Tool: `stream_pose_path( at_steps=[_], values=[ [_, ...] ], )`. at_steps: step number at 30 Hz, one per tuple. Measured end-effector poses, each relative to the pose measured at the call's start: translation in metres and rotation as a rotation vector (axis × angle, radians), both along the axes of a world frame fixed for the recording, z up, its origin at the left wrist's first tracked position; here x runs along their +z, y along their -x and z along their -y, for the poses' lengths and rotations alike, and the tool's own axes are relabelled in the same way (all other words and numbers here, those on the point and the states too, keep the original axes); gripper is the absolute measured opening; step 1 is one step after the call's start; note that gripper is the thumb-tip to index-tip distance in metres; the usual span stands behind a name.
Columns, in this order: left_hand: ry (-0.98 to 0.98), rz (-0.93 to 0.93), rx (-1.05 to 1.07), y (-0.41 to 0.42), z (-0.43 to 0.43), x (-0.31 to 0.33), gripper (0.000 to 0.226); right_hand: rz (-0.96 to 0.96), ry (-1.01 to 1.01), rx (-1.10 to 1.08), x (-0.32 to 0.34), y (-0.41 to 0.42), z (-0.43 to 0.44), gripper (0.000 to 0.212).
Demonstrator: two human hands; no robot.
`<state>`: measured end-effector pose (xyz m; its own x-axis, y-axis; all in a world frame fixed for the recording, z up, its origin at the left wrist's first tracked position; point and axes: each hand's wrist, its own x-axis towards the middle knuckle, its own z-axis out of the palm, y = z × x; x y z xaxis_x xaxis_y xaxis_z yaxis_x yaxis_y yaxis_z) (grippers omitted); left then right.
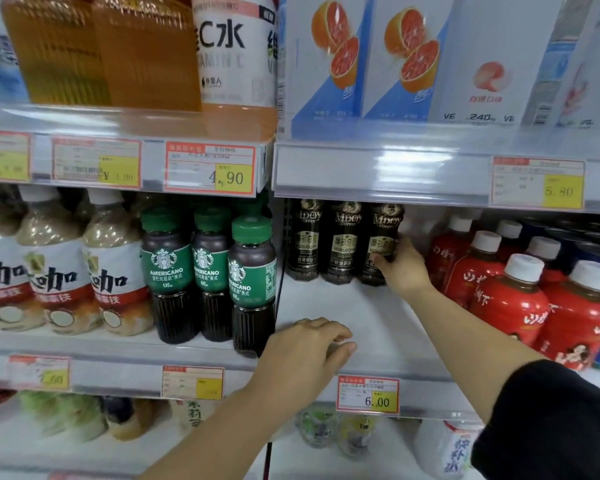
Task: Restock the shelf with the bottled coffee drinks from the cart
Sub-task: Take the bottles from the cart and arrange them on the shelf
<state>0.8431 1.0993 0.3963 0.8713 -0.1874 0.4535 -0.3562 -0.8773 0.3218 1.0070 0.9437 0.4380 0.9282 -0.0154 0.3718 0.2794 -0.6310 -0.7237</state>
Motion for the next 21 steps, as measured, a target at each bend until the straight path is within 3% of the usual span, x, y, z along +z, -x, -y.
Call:
stream_pose_path(
  at_steps=[5,8,10,14,18,21],
  values=[
    [-0.011,0.039,-0.002,-0.001,-0.002,0.000,0.072,-0.040,-0.002,0.009,0.000,-0.003,0.000,0.057],
    [-0.012,0.062,-0.027,0.003,-0.001,0.005,0.044,-0.008,-0.015,0.012,0.007,0.022,0.002,0.065],
    [-0.027,0.198,-0.046,0.012,-0.002,0.006,0.027,0.124,-0.067,0.049,0.009,0.057,0.002,0.056],
    [0.070,0.372,-0.104,0.044,-0.016,0.001,0.023,0.272,-0.115,0.191,0.000,0.139,-0.011,0.027],
    [0.129,0.411,-0.004,0.092,-0.062,-0.026,0.020,0.282,-0.043,0.406,-0.025,0.212,-0.054,0.015],
    [0.169,0.326,0.125,0.136,-0.116,-0.062,0.024,0.200,0.007,0.557,-0.055,0.246,-0.108,0.009]
  ],
)
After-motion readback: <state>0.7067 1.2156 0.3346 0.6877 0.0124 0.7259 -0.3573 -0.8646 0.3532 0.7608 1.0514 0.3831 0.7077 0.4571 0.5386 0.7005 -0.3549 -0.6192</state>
